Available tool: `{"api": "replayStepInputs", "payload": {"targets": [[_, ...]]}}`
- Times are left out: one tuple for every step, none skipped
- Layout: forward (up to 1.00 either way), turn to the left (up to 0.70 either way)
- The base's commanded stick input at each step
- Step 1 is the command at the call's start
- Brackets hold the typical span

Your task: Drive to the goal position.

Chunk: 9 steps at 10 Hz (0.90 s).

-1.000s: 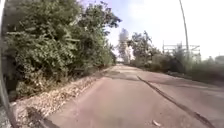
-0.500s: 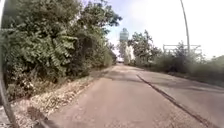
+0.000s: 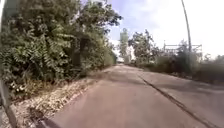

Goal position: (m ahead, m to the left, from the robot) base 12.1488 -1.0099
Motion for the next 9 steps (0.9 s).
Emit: {"api": "replayStepInputs", "payload": {"targets": [[0.70, 0.00], [0.70, 0.00], [0.70, 0.00], [0.70, 0.00], [0.70, 0.00], [0.70, 0.00], [0.70, 0.00], [0.70, 0.00], [0.70, 0.00]]}}
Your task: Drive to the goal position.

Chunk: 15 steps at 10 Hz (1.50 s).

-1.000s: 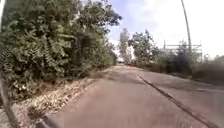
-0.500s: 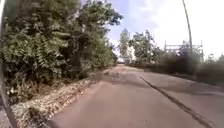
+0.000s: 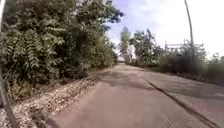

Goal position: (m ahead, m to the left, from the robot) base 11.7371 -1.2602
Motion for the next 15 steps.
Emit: {"api": "replayStepInputs", "payload": {"targets": [[0.70, 0.00], [0.70, 0.00], [0.70, 0.00], [0.70, 0.00], [0.70, 0.00], [0.70, 0.00], [0.70, 0.00], [0.70, 0.00], [0.70, 0.00], [0.70, 0.00], [0.70, 0.00], [0.70, 0.00], [0.70, 0.00], [0.70, 0.00], [0.70, 0.00]]}}
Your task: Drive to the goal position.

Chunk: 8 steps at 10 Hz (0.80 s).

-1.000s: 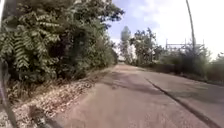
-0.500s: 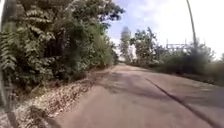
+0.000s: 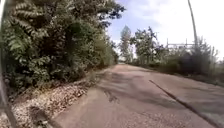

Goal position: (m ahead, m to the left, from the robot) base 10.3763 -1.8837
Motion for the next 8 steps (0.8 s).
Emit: {"api": "replayStepInputs", "payload": {"targets": [[0.70, 0.00], [0.70, 0.00], [0.70, 0.00], [0.70, 0.00], [0.70, 0.00], [0.70, 0.00], [0.70, -0.09], [0.70, -0.25]]}}
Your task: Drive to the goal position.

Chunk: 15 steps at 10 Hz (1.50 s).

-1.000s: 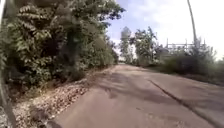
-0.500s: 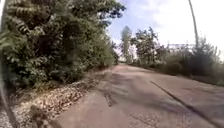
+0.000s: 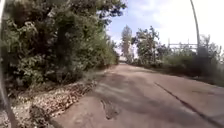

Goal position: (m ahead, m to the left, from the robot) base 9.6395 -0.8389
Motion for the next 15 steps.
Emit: {"api": "replayStepInputs", "payload": {"targets": [[0.70, -0.30], [0.70, -0.32], [0.70, -0.32], [0.70, -0.32], [0.70, -0.32], [0.70, -0.32], [0.70, -0.32], [0.70, -0.32], [0.70, -0.33], [0.70, -0.33], [0.70, -0.33], [0.70, -0.10], [0.70, 0.00], [0.70, 0.00], [0.70, 0.00]]}}
